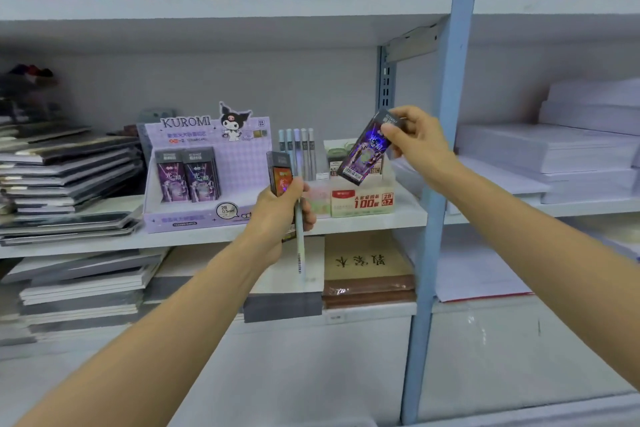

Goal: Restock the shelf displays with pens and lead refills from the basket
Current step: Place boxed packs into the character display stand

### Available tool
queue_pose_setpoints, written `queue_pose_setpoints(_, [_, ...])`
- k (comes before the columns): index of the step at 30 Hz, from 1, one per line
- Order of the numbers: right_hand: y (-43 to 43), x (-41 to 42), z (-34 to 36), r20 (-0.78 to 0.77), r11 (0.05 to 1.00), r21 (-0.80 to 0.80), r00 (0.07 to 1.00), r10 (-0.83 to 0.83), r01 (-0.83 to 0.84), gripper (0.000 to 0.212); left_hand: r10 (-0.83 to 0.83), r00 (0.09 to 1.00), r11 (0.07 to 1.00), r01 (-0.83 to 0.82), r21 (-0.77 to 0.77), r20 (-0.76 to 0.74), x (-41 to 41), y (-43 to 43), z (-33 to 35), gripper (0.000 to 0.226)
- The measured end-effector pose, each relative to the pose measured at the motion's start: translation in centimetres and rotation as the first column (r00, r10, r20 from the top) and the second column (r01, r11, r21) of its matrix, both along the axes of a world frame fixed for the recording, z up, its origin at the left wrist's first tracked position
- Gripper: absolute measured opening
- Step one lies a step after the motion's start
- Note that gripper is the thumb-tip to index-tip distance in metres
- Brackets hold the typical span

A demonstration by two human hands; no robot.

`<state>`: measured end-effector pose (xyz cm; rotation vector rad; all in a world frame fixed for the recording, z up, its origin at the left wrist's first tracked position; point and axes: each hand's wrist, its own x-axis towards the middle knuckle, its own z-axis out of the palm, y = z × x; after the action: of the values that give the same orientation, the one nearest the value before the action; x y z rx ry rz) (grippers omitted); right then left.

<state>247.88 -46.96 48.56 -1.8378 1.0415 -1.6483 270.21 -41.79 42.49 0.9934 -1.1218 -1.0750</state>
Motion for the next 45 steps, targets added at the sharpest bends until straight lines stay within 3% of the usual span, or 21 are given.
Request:
queue_pose_setpoints(6, [-1.9, 0.0, -1.0, -0.117, 0.998, 0.048, 0.993, -0.023, 0.029, 0.018, 0.064, 0.995, 0.998, -0.062, -0.029, 0.079, -0.5, -1.7, 0.2, 0.012])
queue_pose_setpoints(9, [-1.9, 0.7, -0.9, -0.06, 0.996, 0.084, 0.998, 0.034, -0.028, 0.019, 0.08, 0.995, 0.996, -0.078, -0.037, 0.059, -0.2, -2.1, 0.3, 0.011])
queue_pose_setpoints(15, [-1.3, 2.8, -0.7, -0.14, 0.983, 0.127, 0.979, 0.15, -0.132, 0.009, -0.047, 0.992, 0.998, 0.052, -0.043, 0.121, 0.5, -1.4, 0.2, 0.02])
queue_pose_setpoints(21, [-0.9, 3.6, -1.1, -0.141, 0.956, 0.173, 0.955, 0.26, -0.235, 0.013, -0.137, 0.968, 0.989, 0.144, -0.023, 0.209, 1.5, -0.7, 0.2, 0.013])
queue_pose_setpoints(25, [-0.6, 3.7, -1.1, -0.261, 0.993, 0.018, 0.959, 0.114, -0.113, 0.031, -0.121, 0.969, 0.991, 0.131, -0.031, 0.214, 1.4, -0.6, 0.4, 0.012])
queue_pose_setpoints(28, [0.2, 4.5, -0.8, -0.401, 0.985, -0.077, 0.909, 0.112, -0.155, 0.036, -0.111, 0.956, 0.992, 0.125, -0.035, 0.271, 1.1, -0.6, 0.3, 0.02])
queue_pose_setpoints(31, [0.7, 5.9, -0.8, -0.526, 0.978, -0.065, 0.84, 0.136, -0.199, 0.03, -0.124, 0.932, 0.988, 0.149, -0.047, 0.34, 0.7, -0.2, 0.3, 0.024])
queue_pose_setpoints(35, [1.2, 6.9, -0.5, -0.465, 0.955, -0.021, 0.848, 0.253, -0.296, 0.019, -0.088, 0.922, 0.99, 0.122, -0.067, 0.377, 1.4, 0.2, 0.7, 0.023])
queue_pose_setpoints(37, [1.1, 7.3, -0.5, -0.452, 0.963, -0.065, 0.868, 0.204, -0.261, 0.023, -0.034, 0.92, 0.994, 0.073, -0.086, 0.39, 2.3, 0.3, 0.9, 0.022])
queue_pose_setpoints(40, [0.4, 7.7, -0.6, -0.43, 0.986, -0.151, 0.903, -0.002, -0.069, 0.034, 0.018, 0.939, 0.992, 0.025, -0.12, 0.345, 3.9, 0.7, 0.8, 0.013])
queue_pose_setpoints(43, [0.0, 8.3, -0.8, -0.434, 0.997, -0.045, 0.9, 0.034, -0.06, 0.038, 0.039, 0.95, 0.994, -0.005, -0.11, 0.311, 5.4, 1.0, 0.5, 0.017])
queue_pose_setpoints(45, [0.1, 9.2, -1.0, -0.428, 0.992, -0.059, 0.9, 0.079, -0.116, 0.031, 0.046, 0.951, 0.995, -0.017, -0.098, 0.307, 6.1, 1.0, 0.5, 0.026])
